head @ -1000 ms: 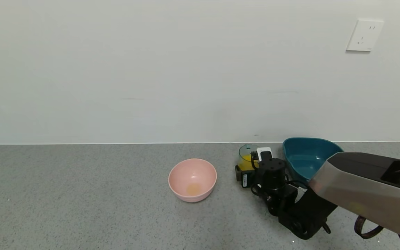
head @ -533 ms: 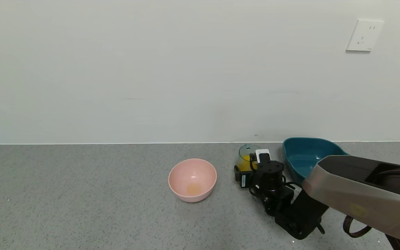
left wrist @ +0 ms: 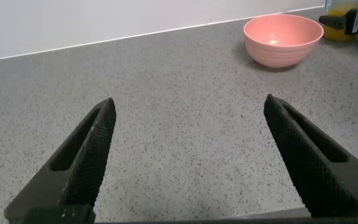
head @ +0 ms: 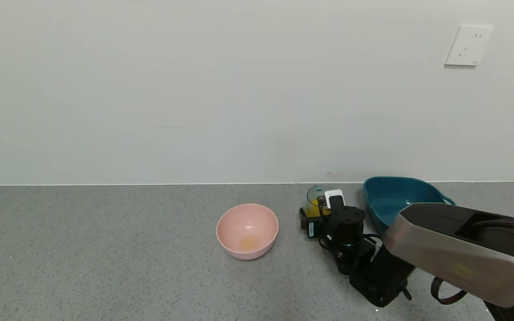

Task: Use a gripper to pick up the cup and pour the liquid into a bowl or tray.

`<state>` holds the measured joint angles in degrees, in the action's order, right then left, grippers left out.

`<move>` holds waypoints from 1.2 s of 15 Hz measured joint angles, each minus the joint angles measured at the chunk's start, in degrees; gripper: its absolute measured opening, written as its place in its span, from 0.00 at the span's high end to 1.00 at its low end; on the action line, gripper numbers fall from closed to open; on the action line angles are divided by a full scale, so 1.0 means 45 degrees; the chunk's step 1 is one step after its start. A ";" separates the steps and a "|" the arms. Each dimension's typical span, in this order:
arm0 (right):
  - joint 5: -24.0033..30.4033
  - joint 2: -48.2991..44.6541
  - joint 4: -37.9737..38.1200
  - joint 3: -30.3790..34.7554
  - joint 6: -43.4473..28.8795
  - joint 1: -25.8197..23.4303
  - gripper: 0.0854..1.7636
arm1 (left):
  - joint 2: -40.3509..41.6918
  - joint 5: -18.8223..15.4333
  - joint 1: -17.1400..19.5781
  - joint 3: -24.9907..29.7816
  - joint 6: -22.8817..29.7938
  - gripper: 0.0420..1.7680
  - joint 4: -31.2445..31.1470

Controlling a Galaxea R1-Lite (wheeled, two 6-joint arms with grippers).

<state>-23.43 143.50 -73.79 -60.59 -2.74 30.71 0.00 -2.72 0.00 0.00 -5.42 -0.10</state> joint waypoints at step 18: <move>0.0051 0.0558 -0.0127 -0.0753 0.0084 -0.0187 0.23 | 0.0000 0.0000 0.0000 0.0000 0.0000 0.03 0.0000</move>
<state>-23.20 146.01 -74.36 -63.98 -2.36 29.87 0.00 -2.72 0.00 0.00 -5.42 -0.10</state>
